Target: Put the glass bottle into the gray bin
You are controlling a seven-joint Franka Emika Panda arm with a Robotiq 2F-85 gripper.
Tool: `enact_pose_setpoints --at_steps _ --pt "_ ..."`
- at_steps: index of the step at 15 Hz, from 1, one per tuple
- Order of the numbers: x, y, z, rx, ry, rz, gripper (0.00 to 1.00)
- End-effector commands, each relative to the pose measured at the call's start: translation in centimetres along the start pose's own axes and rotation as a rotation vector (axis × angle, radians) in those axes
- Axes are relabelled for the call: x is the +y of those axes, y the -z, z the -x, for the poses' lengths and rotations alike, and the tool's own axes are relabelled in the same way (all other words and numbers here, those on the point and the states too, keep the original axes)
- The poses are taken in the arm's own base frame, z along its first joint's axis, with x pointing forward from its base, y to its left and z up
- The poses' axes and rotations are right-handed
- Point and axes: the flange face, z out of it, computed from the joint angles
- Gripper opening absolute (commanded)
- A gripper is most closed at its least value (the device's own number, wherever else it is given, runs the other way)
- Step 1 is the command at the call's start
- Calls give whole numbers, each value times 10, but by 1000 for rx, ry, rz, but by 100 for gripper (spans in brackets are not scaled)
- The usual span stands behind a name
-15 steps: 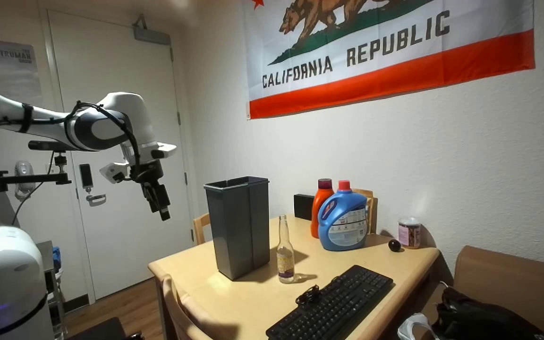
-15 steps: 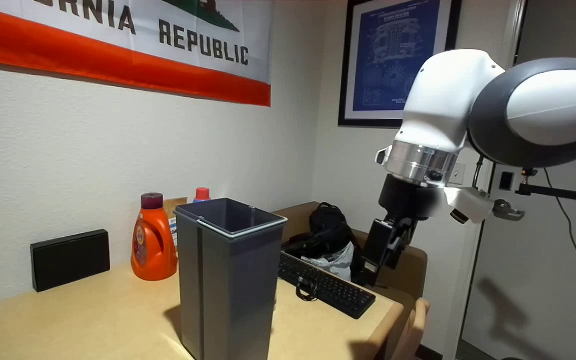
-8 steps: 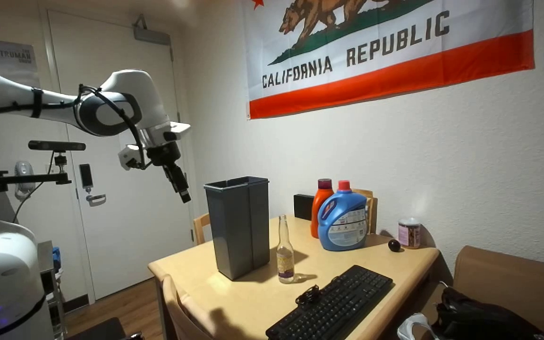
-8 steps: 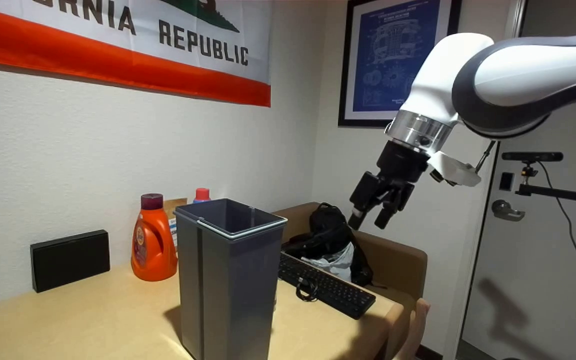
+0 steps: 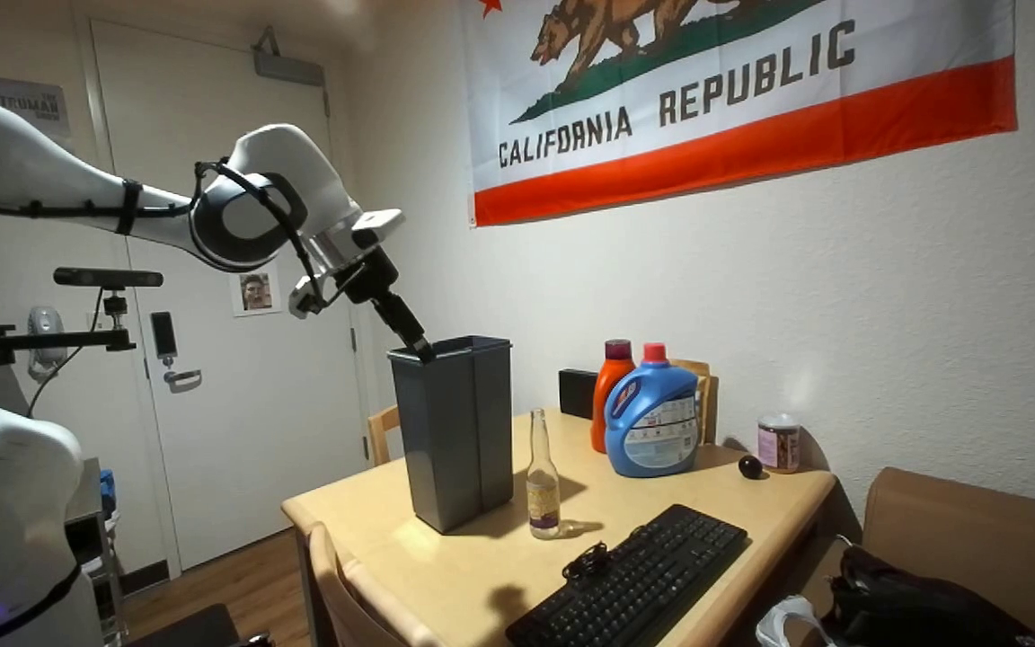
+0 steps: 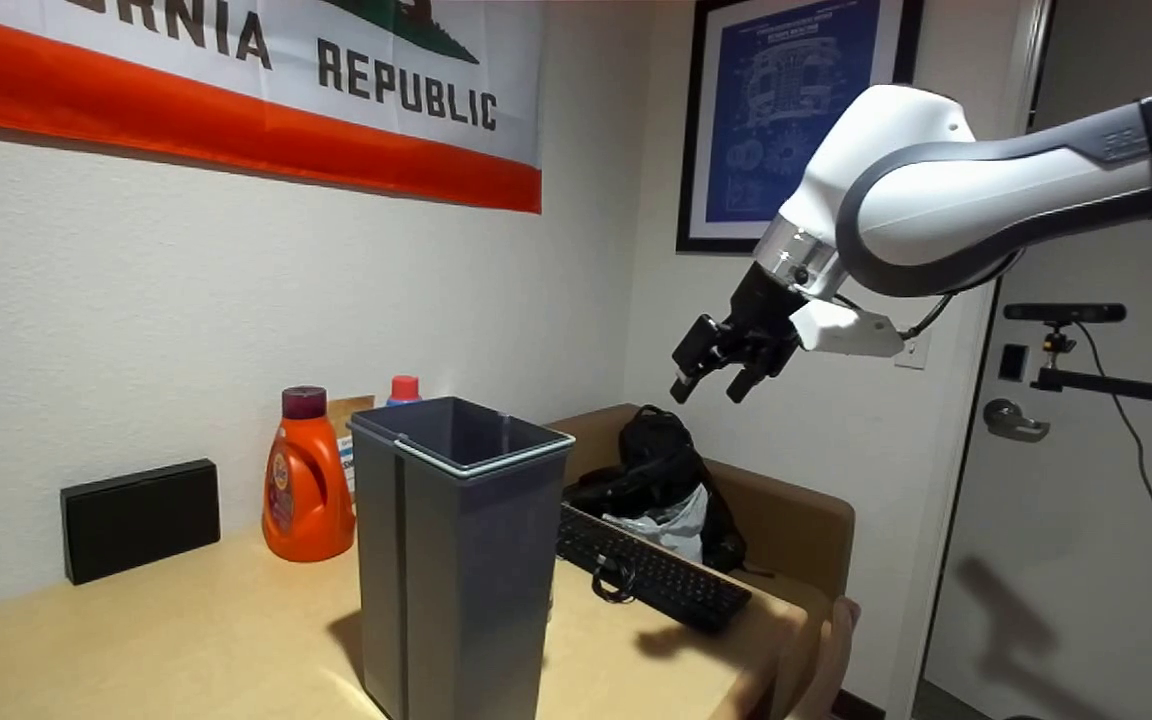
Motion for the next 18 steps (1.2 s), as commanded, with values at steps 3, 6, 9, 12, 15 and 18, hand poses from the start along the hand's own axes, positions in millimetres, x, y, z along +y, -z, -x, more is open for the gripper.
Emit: enact_pose_setpoints --at_steps 3,6,9,12,15,18 --pt "-2 -5 -3 -14 9 8 100" --pt "-4 -15 -10 -20 -8 22 100" --pt "-5 -36 -28 -22 -46 46 100" --pt "-10 -57 -52 -7 -72 100 100" --pt "-17 -75 -74 -16 -84 175 100" --pt "-20 -98 -88 -41 -103 234 100"
